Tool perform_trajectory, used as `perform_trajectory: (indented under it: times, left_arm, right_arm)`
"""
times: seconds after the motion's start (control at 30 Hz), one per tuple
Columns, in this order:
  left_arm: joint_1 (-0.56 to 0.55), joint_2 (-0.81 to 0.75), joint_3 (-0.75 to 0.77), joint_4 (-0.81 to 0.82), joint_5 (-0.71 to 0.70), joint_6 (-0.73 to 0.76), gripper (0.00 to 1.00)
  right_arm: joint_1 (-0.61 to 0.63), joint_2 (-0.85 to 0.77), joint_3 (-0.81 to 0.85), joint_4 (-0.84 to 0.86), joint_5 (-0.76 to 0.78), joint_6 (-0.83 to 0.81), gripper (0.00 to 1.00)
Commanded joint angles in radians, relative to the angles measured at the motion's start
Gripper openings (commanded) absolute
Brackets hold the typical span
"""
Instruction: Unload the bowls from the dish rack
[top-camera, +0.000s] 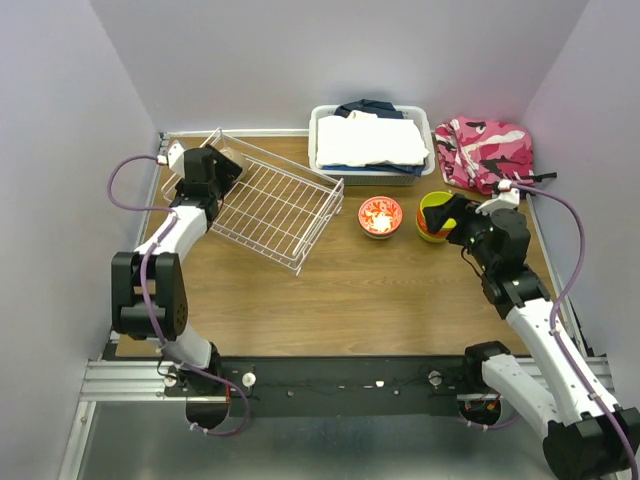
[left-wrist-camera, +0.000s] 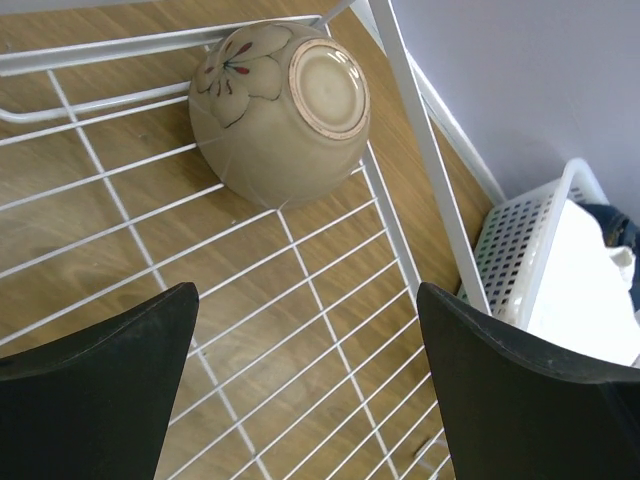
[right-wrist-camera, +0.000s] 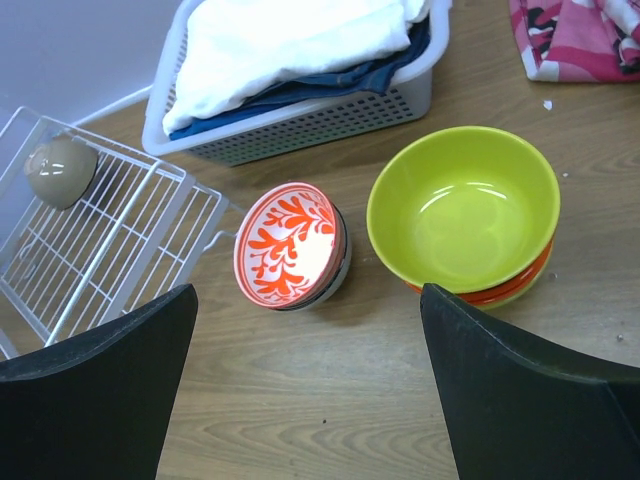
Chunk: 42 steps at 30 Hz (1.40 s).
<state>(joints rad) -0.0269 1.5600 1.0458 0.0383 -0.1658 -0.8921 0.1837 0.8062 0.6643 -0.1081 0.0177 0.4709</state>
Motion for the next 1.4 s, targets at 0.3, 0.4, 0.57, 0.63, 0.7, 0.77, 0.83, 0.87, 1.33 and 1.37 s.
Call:
perform_trajectory:
  times: [0.3,0.4,0.57,0.63,0.7,0.77,0.83,0.87,1.33,1.37]
  left_arm:
    - [0.018,0.236,0.122,0.152,-0.127,-0.258,0.99]
    - [0.018,0.259,0.115,0.204,-0.164,-0.263,0.99]
    - [0.018,0.285,0.095,0.258,-0.21,-0.31,0.99]
    - [0.018,0.307,0.118,0.23,-0.221,-0.324,0.99]
    - [0.019,0.324,0.137,0.183,-0.222,-0.347,0.99]
    - [0.018,0.342,0.141,0.176,-0.224,-0.37,0.99]
    - [0.042,0.356,0.143,0.176,-0.227,-0.375,0.99]
    - [0.042,0.36,0.145,0.178,-0.23,-0.378,0.99]
    - [0.051,0.428,0.141,0.264,-0.215,-0.378,0.99]
    - [0.051,0.433,0.148,0.252,-0.21,-0.378,0.99]
  right_arm:
    - [0.083,-0.065,-0.042,0.042,0.094,-0.086,1.0]
    - [0.088,-0.068,-0.046,0.047,0.093,-0.091,1.0]
    - [0.094,-0.062,-0.048,0.048,0.094,-0.098,1.0]
    - [0.096,-0.059,-0.045,0.047,0.097,-0.103,1.0]
    - [0.096,-0.056,-0.043,0.048,0.097,-0.104,1.0]
    - [0.097,-0.055,-0.043,0.048,0.097,-0.107,1.0]
    - [0.099,-0.052,-0.043,0.047,0.099,-0.107,1.0]
    - [0.099,-0.052,-0.043,0.048,0.097,-0.109,1.0]
    - [0.099,-0.038,-0.049,0.059,0.076,-0.114,1.0]
    - [0.099,-0.038,-0.049,0.062,0.076,-0.114,1.0]
